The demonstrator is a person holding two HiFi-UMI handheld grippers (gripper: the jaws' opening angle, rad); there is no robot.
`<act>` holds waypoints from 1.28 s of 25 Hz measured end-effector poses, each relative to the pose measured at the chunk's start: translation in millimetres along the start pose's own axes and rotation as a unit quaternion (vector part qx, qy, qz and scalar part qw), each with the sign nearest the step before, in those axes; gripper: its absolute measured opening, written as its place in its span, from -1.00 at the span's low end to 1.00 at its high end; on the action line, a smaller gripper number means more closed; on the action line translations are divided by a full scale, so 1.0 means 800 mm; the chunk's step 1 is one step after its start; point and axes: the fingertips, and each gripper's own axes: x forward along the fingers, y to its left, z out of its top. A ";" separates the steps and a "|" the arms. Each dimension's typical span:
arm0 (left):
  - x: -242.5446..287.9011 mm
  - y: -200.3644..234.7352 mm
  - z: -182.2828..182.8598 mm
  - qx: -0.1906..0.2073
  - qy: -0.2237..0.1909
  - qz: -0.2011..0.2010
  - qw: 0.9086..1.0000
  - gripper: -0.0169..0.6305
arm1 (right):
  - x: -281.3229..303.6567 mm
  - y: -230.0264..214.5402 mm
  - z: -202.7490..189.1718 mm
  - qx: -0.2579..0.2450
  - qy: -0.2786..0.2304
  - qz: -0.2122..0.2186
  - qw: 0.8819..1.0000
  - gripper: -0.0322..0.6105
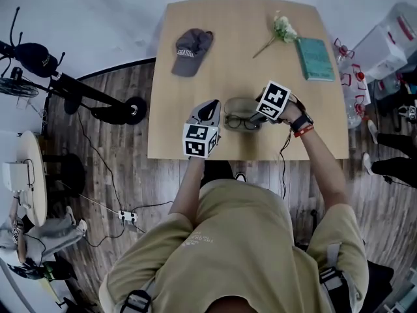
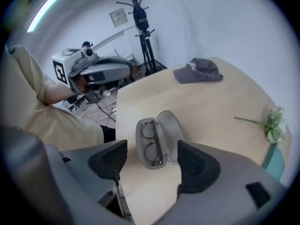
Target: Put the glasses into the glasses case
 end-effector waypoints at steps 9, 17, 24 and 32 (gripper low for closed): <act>-0.013 -0.029 0.031 0.021 -0.022 -0.008 0.999 -0.88 | -0.083 0.003 -0.011 0.091 -0.194 -0.096 0.972 -0.08; -0.031 -0.056 0.043 0.032 -0.034 -0.005 0.999 -0.88 | -0.116 0.025 -0.023 0.144 -0.288 -0.148 0.935 -0.22; -0.053 -0.085 0.057 0.034 -0.059 0.001 0.998 -0.88 | -0.173 0.035 -0.053 0.193 -0.379 -0.202 0.882 -0.36; -0.082 -0.104 0.084 0.047 -0.091 0.023 0.994 -0.88 | -0.190 0.059 -0.052 0.187 -0.445 -0.236 0.844 -0.56</act>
